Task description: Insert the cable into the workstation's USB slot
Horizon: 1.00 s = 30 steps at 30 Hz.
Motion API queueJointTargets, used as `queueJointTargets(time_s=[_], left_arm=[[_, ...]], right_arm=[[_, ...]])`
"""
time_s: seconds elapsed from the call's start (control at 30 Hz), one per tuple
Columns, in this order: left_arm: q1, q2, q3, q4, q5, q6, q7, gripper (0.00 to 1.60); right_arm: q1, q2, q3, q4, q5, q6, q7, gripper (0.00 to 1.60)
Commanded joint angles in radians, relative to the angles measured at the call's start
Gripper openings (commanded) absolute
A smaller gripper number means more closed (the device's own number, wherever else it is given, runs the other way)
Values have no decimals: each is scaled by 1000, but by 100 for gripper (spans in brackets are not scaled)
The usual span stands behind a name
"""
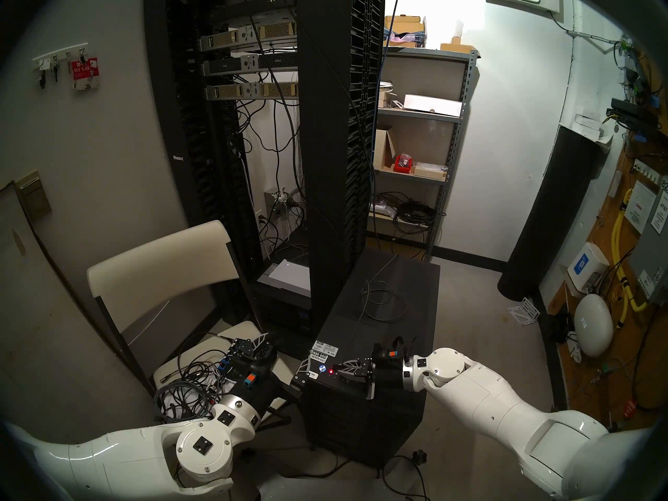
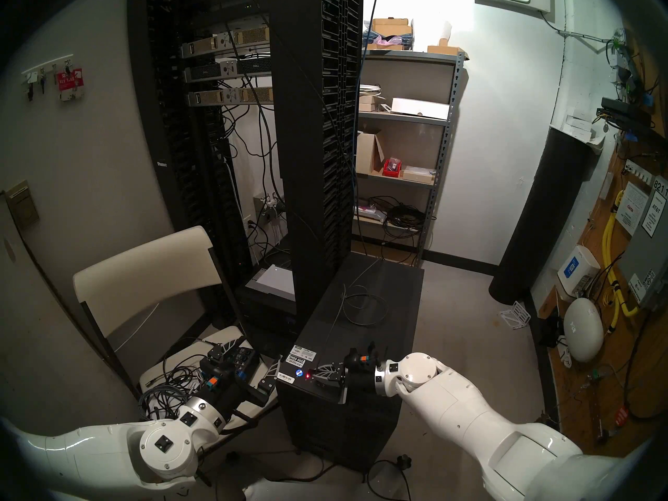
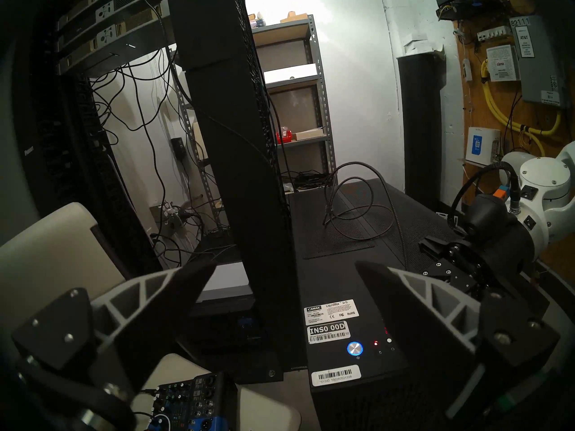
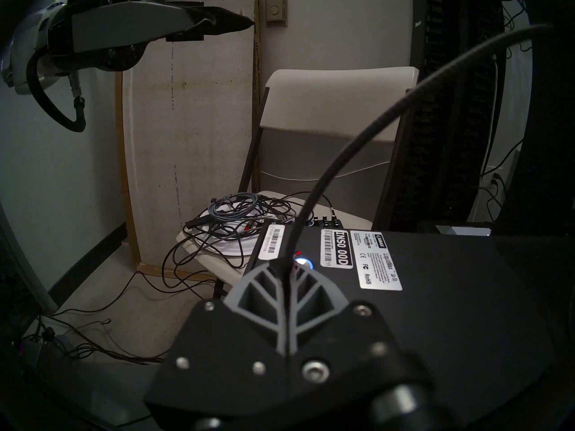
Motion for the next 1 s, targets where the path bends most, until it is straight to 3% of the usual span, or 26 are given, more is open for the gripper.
queueJointTargets(time_s=[0.0, 0.97], left_arm=[[-1, 0, -4, -20, -4, -11, -1, 160], [-6, 7, -1, -24, -7, -18, 3, 160]], right_arm=[[15, -4, 2, -14, -3, 2, -1, 0], [19, -22, 5, 33, -18, -12, 2, 0]])
